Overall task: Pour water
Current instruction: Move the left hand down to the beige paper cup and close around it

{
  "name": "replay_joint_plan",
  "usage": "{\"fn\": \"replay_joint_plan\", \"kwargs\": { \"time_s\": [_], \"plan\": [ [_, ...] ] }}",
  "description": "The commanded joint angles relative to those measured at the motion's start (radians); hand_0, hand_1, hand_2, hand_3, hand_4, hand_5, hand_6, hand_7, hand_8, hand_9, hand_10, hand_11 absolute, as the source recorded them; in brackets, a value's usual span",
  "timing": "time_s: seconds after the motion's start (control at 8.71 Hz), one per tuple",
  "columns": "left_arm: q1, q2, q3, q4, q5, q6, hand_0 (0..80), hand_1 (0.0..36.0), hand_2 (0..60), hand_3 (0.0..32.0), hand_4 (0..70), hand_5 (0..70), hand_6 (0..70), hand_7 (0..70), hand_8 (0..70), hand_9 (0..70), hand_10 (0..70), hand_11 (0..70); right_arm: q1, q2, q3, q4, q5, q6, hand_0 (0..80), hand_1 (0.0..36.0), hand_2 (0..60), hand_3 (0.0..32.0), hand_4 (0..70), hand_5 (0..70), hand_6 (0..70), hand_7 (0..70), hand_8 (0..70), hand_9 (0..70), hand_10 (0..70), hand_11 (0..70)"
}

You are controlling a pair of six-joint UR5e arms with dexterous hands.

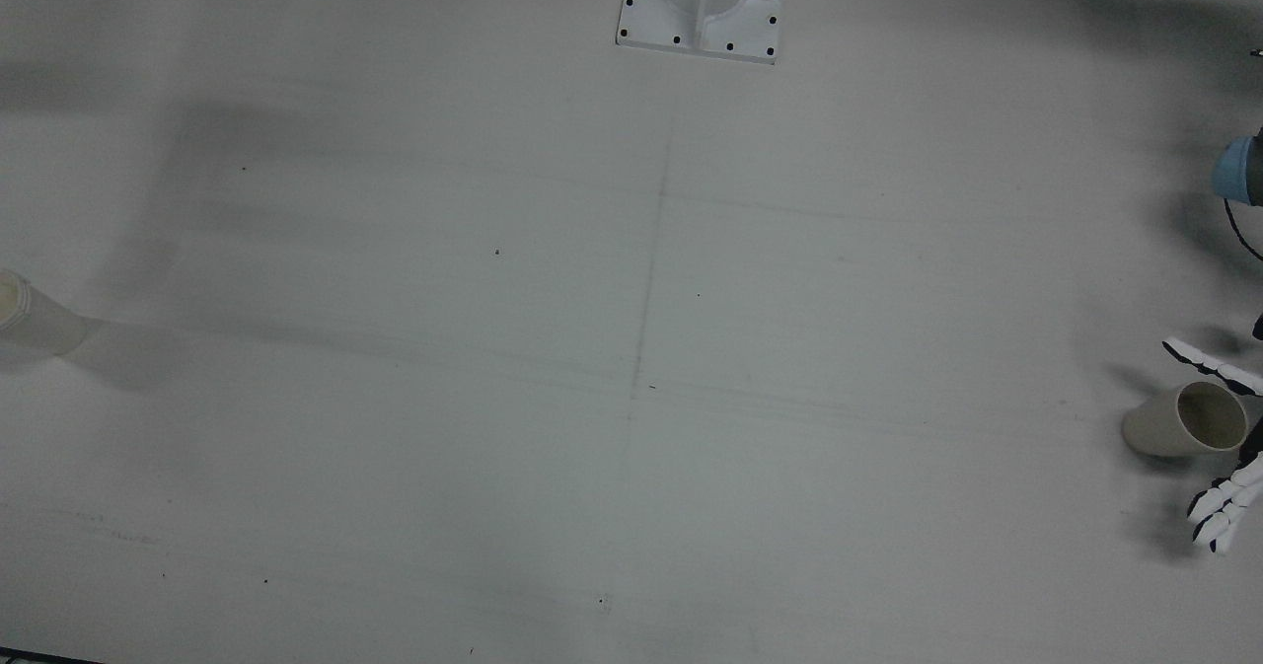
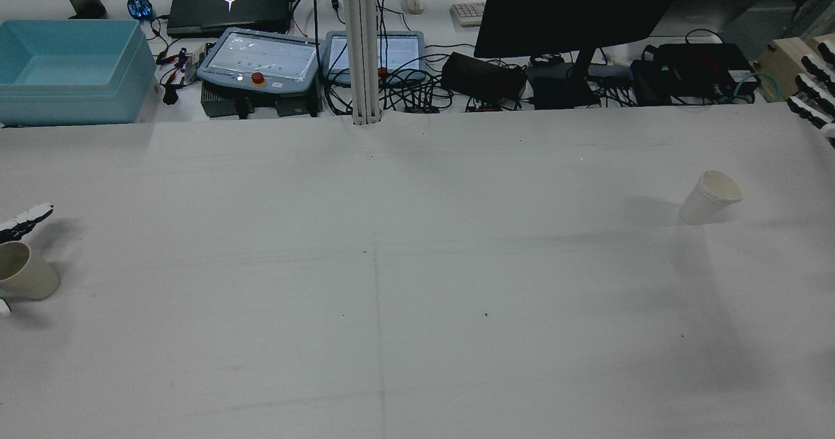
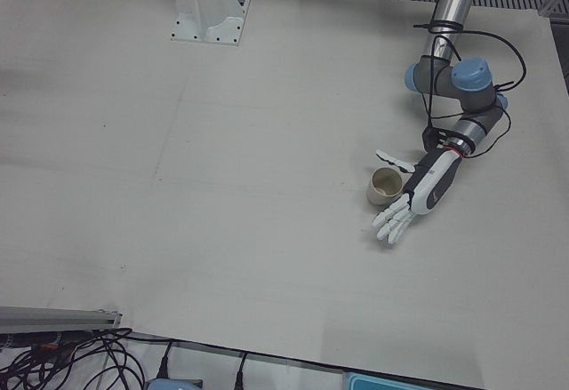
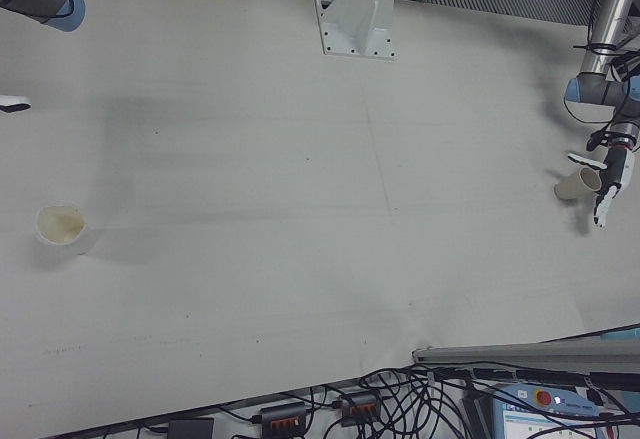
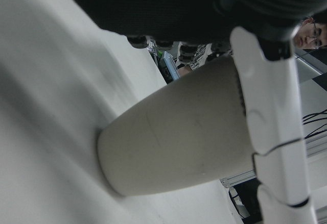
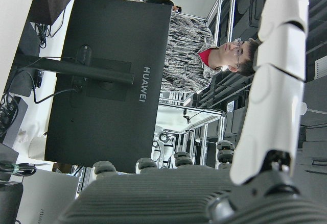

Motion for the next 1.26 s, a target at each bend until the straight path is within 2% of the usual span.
{"fn": "replay_joint_plan", "kwargs": {
  "time_s": [0.0, 0.11, 0.23, 0.34, 0.46, 0.57, 0.69, 0.8, 0.92, 1.03, 1.15],
  "plan": [
    [0.004, -0.006, -0.001, 0.002, -0.008, -0.003, 60.9, 16.3, 0.0, 0.0, 21.7, 0.0, 3.9, 7.8, 0.0, 0.1, 0.0, 1.5, 0.001, -0.017, 0.010, 0.001, -0.002, 0.001, 55.3, 22.1, 5.5, 19.6, 0.0, 5.8, 0.0, 5.4, 0.0, 0.0, 0.0, 0.0],
    [0.004, -0.006, -0.001, -0.001, -0.008, -0.009, 62.1, 17.3, 0.0, 0.0, 22.6, 0.0, 4.2, 8.2, 0.0, 0.2, 0.0, 2.0, 0.002, -0.019, 0.010, 0.001, -0.003, 0.001, 55.1, 22.0, 5.0, 19.2, 0.0, 5.8, 0.0, 4.8, 0.0, 0.0, 0.0, 0.0],
    [0.004, -0.006, -0.003, -0.001, -0.010, -0.015, 75.1, 20.8, 0.0, 0.0, 23.8, 31.5, 5.3, 8.9, 0.5, 0.3, 0.6, 3.6, 0.002, -0.031, 0.021, 0.003, -0.003, 0.001, 55.0, 22.0, 4.9, 19.8, 0.0, 5.7, 0.0, 4.4, 0.0, 0.0, 0.0, 0.0],
    [0.004, -0.006, -0.003, 0.001, -0.010, -0.032, 80.0, 22.9, 0.0, 0.0, 22.9, 70.0, 6.0, 8.7, 1.0, 0.3, 1.8, 5.4, 0.002, -0.033, 0.024, 0.003, -0.003, 0.001, 55.0, 21.9, 4.4, 20.0, 0.0, 5.7, 0.0, 3.2, 0.0, 0.0, 0.0, 0.0],
    [0.004, -0.006, -0.004, 0.005, -0.010, -0.040, 80.0, 22.4, 0.0, 0.0, 30.9, 70.0, 6.3, 9.0, 0.9, 0.4, 2.6, 6.3, 0.002, -0.037, 0.027, 0.003, -0.005, 0.001, 55.0, 21.8, 4.0, 19.6, 0.0, 5.7, 0.0, 3.8, 0.0, 0.0, 0.0, 0.0],
    [0.004, -0.006, -0.004, 0.010, -0.010, -0.049, 74.4, 19.0, 0.0, 0.0, 37.3, 70.0, 6.8, 9.9, 0.6, 0.5, 3.0, 6.4, 0.004, -0.040, 0.029, 0.001, -0.005, 0.001, 54.8, 21.7, 4.2, 18.8, 0.0, 5.6, 0.0, 4.2, 0.0, 0.0, 0.0, 0.0],
    [0.004, -0.004, -0.006, 0.013, -0.010, -0.057, 63.3, 15.3, 0.0, 0.0, 46.8, 70.0, 7.8, 12.2, 0.6, 1.0, 3.7, 6.9, 0.004, -0.046, 0.033, 0.003, -0.005, 0.001, 54.9, 21.7, 4.2, 19.0, 0.0, 5.6, 0.0, 3.9, 0.0, 0.0, 0.0, 0.0],
    [0.004, -0.006, -0.008, 0.020, -0.013, -0.066, 60.3, 12.5, 0.0, 0.0, 57.0, 70.0, 9.0, 13.9, 0.8, 1.3, 4.4, 7.4, 0.004, -0.046, 0.038, 0.001, -0.005, 0.001, 54.8, 21.6, 4.2, 19.4, 0.0, 5.6, 0.0, 3.9, 0.0, 0.0, 0.0, 0.0],
    [0.004, -0.004, -0.009, 0.024, -0.022, -0.071, 61.0, 11.9, 0.0, 0.0, 68.5, 70.0, 10.4, 15.9, 1.6, 1.8, 5.3, 8.5, 0.005, -0.046, 0.038, 0.003, -0.005, 0.001, 54.8, 21.6, 4.1, 19.0, 0.0, 5.6, 0.0, 3.8, 0.0, 0.0, 0.0, 0.0],
    [0.004, -0.006, -0.009, 0.028, -0.022, -0.075, 75.7, 17.8, 0.0, 0.0, 70.0, 70.0, 11.6, 17.3, 2.7, 2.9, 6.4, 10.7, 0.007, -0.046, 0.039, 0.003, -0.003, 0.001, 55.0, 21.8, 4.8, 19.0, 0.0, 5.7, 0.0, 4.5, 0.0, 0.0, 0.0, 0.0],
    [0.004, -0.004, -0.009, 0.030, -0.024, -0.075, 80.0, 34.0, 0.0, 0.0, 70.0, 70.0, 13.3, 18.8, 4.7, 4.8, 7.9, 14.5, 0.007, -0.046, 0.047, 0.001, -0.003, 0.001, 55.2, 21.8, 4.6, 19.2, 0.0, 5.7, 0.0, 4.5, 0.0, 0.0, 0.0, 0.0]
  ]
}}
